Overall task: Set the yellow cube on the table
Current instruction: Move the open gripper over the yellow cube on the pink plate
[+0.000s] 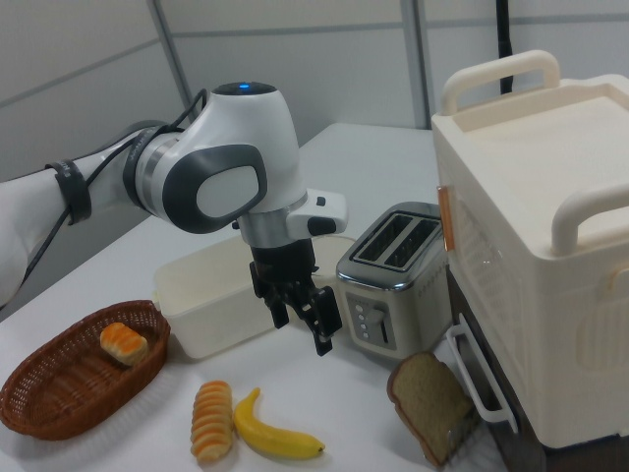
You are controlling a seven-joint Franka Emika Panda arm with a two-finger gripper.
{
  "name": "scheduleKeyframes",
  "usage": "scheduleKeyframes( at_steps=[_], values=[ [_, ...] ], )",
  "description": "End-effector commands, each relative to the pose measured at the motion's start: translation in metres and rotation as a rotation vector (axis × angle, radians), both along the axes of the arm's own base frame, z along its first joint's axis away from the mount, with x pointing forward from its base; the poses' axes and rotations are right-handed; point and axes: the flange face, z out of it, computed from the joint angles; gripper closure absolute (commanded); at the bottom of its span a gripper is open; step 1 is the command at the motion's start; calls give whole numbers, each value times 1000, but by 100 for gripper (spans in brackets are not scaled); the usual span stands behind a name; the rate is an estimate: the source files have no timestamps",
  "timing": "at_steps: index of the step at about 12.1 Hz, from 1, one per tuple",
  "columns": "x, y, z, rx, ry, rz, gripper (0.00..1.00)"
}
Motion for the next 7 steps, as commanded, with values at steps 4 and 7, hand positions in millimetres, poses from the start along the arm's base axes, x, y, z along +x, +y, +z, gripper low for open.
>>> scheduleKeyframes(
  at_steps=[4,7],
  values=[
    [-5,-6,7,-11,6,-5,0],
    [-15,-49,9,-29,12,-18,0]
  ],
)
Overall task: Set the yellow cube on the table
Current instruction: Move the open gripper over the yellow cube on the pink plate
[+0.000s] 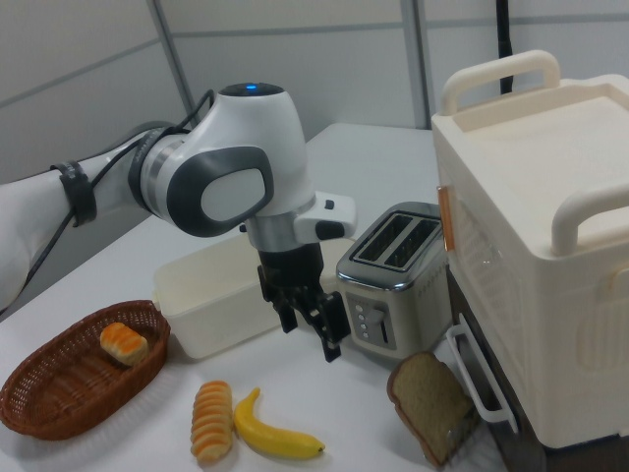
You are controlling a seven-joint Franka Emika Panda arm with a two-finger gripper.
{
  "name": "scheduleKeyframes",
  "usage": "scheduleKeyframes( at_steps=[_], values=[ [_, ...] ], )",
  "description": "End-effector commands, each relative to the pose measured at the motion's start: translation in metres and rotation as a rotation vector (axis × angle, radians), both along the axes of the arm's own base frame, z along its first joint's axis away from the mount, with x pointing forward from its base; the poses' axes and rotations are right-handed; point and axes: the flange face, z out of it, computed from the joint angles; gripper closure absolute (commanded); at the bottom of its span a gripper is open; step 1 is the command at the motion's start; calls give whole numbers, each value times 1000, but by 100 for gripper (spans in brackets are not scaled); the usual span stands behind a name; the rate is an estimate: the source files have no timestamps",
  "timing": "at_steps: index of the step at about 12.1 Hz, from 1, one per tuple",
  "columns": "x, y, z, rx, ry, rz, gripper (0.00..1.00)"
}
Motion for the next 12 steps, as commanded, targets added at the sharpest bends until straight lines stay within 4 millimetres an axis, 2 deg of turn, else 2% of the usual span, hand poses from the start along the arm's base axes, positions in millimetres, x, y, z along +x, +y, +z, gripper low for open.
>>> scheduleKeyframes(
  at_steps=[1,3,4,5,7,9,12],
  values=[
    [-21,-65,9,-27,19,22,0],
    [-43,-123,9,-29,33,67,0],
    [-54,-145,4,-25,45,74,0],
    [-71,-174,0,-17,64,124,0],
    [-96,-211,-13,-5,88,192,0],
    [-115,-236,-34,-17,81,189,0],
    [-127,-260,-75,-68,62,188,0]
  ],
)
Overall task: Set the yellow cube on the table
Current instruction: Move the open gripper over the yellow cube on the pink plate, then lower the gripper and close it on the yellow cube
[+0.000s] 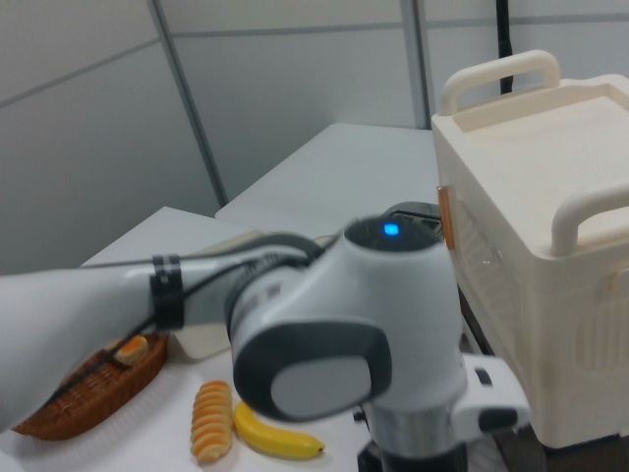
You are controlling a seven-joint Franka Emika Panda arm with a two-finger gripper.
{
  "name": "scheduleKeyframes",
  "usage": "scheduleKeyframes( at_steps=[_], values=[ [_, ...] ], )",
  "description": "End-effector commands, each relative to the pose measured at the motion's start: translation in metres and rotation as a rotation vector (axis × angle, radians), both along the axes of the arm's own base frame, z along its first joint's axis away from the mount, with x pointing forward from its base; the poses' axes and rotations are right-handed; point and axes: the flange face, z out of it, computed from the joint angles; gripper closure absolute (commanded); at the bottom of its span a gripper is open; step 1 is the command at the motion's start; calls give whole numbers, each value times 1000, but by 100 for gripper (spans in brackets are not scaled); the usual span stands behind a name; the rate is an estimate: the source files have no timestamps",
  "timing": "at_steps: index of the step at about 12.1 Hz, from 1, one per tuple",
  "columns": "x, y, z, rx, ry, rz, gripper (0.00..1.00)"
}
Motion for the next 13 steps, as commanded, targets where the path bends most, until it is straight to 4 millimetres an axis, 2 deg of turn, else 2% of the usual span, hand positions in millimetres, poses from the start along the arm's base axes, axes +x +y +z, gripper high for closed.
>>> scheduleKeyframes(
  at_steps=[1,4,7,9,10,12,13],
  values=[
    [-6,-9,-49,-44,-3,49,0],
    [-5,-12,-80,-74,14,67,0],
    [-6,-15,-89,-77,26,82,2],
    [-10,-18,-84,-66,29,116,55],
    [-13,-21,-77,-63,20,114,69],
    [-13,-17,-62,-40,7,91,70],
    [-5,-5,-56,-23,11,100,70]
  ],
)
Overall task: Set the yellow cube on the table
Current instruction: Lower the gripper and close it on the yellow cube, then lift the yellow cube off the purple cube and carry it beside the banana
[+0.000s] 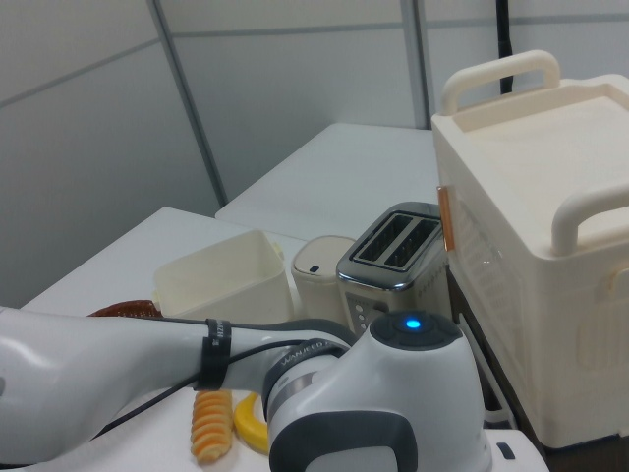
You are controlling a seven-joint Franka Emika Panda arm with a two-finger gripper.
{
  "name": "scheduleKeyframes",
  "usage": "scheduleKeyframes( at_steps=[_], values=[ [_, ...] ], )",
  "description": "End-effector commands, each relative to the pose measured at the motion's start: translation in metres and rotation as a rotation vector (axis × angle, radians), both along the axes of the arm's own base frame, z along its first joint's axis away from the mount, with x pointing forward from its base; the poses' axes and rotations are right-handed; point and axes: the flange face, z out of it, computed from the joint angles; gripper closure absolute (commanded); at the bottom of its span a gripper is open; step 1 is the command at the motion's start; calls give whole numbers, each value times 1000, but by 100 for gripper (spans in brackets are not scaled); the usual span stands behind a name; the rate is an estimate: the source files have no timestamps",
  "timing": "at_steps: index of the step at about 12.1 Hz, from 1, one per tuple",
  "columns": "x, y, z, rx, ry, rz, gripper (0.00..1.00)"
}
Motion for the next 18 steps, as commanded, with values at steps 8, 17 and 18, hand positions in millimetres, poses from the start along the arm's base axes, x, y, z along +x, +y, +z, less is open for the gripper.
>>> scheduleKeyframes(
  at_steps=[8,17,18],
  values=[
    [122,266,2,26,-79,-210,64],
    [157,410,-51,-34,-115,-318,0],
    [156,413,-49,-33,-111,-311,0]
  ],
)
